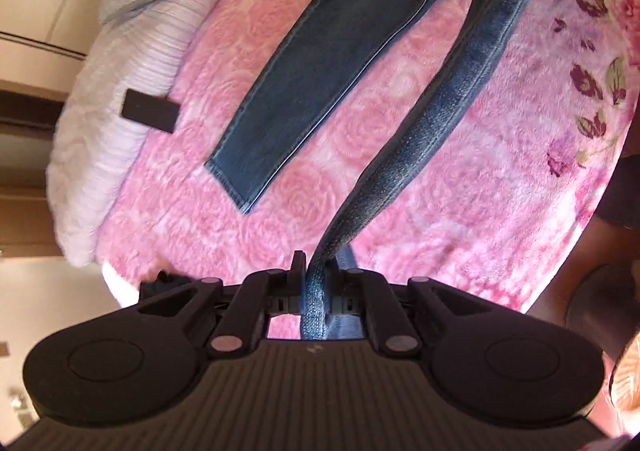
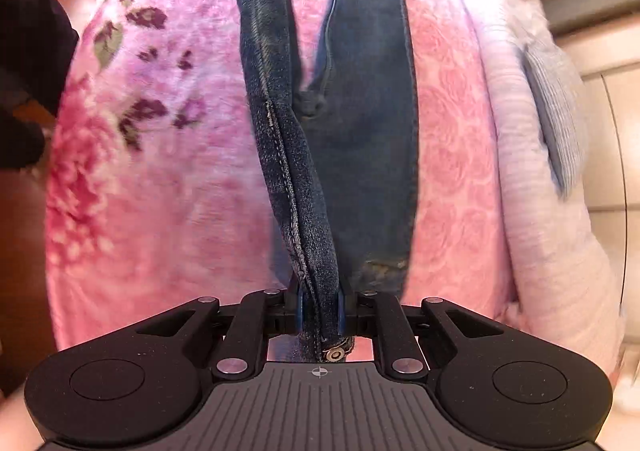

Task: Fold clothes
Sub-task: 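Fold the jeans lengthwise, laying one leg over the other, then open both grippers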

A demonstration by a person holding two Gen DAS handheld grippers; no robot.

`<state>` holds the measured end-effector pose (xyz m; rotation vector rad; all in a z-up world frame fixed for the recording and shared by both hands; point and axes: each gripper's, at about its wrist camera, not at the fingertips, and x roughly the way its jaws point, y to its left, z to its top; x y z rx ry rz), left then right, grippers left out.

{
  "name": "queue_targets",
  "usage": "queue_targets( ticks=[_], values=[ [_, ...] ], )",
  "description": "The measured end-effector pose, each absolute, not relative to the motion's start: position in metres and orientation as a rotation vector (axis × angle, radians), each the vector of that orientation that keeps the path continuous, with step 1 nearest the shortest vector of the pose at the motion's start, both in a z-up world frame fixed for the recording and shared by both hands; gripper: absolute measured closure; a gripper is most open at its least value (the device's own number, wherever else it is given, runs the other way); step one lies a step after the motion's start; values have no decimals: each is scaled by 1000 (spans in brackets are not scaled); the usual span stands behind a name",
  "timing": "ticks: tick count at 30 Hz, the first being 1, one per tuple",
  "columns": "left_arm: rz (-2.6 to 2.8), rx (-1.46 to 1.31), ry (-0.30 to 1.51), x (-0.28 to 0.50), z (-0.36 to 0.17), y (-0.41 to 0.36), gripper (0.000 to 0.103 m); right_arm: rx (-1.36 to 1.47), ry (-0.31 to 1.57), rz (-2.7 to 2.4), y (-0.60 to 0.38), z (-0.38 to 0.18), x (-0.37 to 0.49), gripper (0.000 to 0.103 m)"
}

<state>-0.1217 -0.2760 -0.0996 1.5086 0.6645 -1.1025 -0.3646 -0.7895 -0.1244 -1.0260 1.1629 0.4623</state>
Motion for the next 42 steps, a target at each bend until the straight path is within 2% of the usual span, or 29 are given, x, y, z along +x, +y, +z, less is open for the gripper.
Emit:
queue_targets(
  ticks=[13,20,24,27,28,29,31,34,40,42],
  values=[
    [-1296,1558,784,26,-169,-433,96,-830,1324,391,-881,-161,-222,89],
    [-1241,1568,823,64,-217,-509,95,-682,1357,345,-936,-192,-181,89],
    [-1186,1668,830,70,-251,-541,95,-613,1366,360,-957,-222,-164,89],
    [-1131,1740,827,74,-282,-556,89,-552,1342,337,-970,-245,-154,88],
    [-1098,1758,814,76,-292,-559,83,-552,1327,313,-972,-253,-152,80],
    [-1064,1777,798,77,-301,-562,82,-570,1312,271,-973,-261,-150,61],
    [-1010,1812,754,77,-315,-566,82,-596,1278,161,-976,-271,-150,36],
    [-986,1842,687,72,-320,-570,70,-513,1246,35,-983,-263,-160,35],
    [-985,1760,653,60,-298,-573,70,-297,1254,-243,-987,-234,-217,35],
    [-986,1741,646,52,-291,-569,69,-145,1247,-314,-988,-229,-242,35]
  ],
)
